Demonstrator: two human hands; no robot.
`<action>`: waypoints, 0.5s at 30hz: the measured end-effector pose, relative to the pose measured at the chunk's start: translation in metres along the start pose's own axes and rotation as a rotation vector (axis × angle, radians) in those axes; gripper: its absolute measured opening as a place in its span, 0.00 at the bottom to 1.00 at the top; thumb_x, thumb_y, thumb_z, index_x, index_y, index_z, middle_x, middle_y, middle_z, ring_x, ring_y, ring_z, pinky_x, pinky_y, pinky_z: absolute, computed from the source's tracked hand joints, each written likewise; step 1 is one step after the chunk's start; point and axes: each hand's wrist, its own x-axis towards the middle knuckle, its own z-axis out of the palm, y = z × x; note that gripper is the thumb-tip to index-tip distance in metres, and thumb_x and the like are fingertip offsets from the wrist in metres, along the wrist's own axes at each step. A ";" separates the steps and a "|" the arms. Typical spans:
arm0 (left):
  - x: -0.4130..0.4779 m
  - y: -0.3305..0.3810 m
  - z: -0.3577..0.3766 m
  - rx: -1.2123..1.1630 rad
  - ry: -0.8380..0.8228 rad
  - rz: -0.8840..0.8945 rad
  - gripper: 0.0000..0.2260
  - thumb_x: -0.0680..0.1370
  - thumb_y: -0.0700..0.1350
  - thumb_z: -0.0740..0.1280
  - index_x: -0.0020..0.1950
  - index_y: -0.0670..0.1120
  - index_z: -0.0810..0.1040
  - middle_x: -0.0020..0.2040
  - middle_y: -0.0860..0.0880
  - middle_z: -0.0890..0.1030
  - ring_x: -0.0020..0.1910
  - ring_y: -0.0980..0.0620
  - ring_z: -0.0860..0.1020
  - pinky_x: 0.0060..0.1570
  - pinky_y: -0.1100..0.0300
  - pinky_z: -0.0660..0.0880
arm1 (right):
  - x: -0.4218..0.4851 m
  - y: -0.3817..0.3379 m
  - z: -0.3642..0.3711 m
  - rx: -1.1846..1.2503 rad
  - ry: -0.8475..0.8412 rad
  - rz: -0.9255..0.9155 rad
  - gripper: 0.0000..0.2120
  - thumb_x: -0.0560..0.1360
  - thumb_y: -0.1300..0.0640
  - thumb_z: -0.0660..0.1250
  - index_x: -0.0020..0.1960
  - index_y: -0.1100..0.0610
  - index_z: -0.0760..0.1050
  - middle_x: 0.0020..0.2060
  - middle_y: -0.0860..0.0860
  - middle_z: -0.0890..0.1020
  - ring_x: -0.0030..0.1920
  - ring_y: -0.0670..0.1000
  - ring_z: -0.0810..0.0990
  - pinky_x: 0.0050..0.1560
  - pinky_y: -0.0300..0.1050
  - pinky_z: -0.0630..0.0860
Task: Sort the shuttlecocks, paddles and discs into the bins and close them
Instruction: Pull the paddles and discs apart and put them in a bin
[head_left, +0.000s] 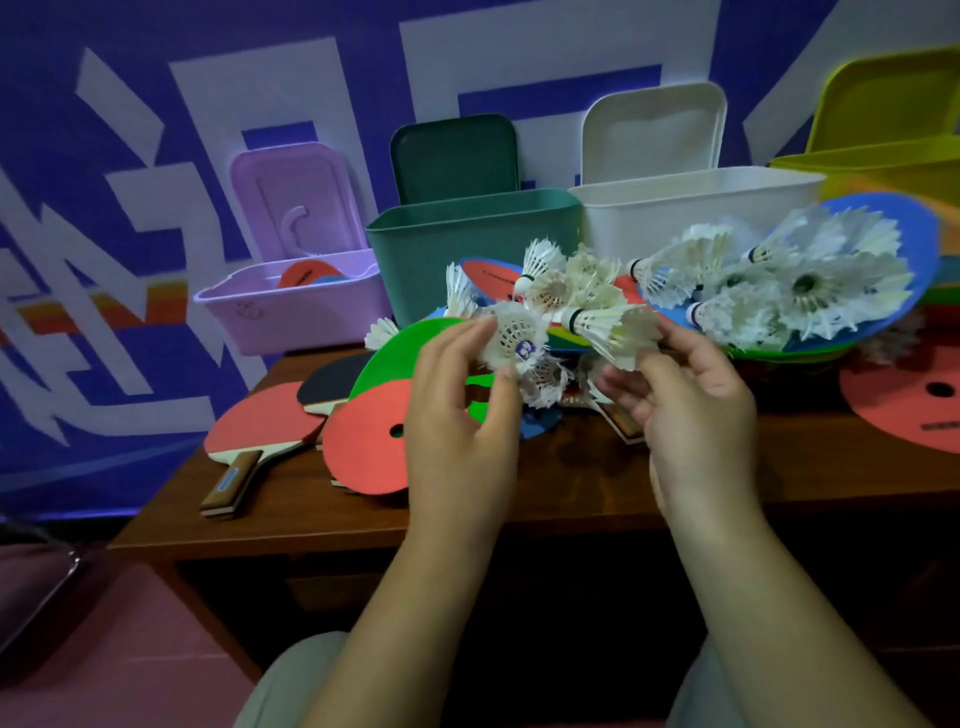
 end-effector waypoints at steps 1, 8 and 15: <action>0.010 0.001 -0.004 -0.009 0.015 -0.036 0.14 0.81 0.38 0.70 0.67 0.46 0.81 0.64 0.52 0.80 0.68 0.54 0.77 0.68 0.57 0.73 | 0.004 -0.002 0.004 0.005 -0.010 0.021 0.12 0.82 0.68 0.65 0.62 0.59 0.82 0.45 0.56 0.88 0.40 0.55 0.87 0.48 0.51 0.86; 0.096 -0.023 -0.027 -0.352 -0.032 -0.418 0.11 0.80 0.40 0.72 0.60 0.50 0.85 0.52 0.47 0.87 0.44 0.51 0.85 0.48 0.61 0.79 | 0.041 -0.031 0.050 -0.106 -0.143 0.033 0.14 0.82 0.70 0.63 0.58 0.54 0.81 0.47 0.60 0.87 0.42 0.58 0.89 0.46 0.50 0.87; 0.193 -0.054 -0.021 -0.531 0.018 -0.575 0.05 0.81 0.35 0.69 0.55 0.38 0.83 0.51 0.39 0.84 0.45 0.49 0.83 0.47 0.61 0.82 | 0.127 -0.045 0.113 -0.210 -0.150 0.088 0.11 0.81 0.69 0.62 0.56 0.57 0.79 0.50 0.65 0.84 0.38 0.56 0.87 0.47 0.54 0.87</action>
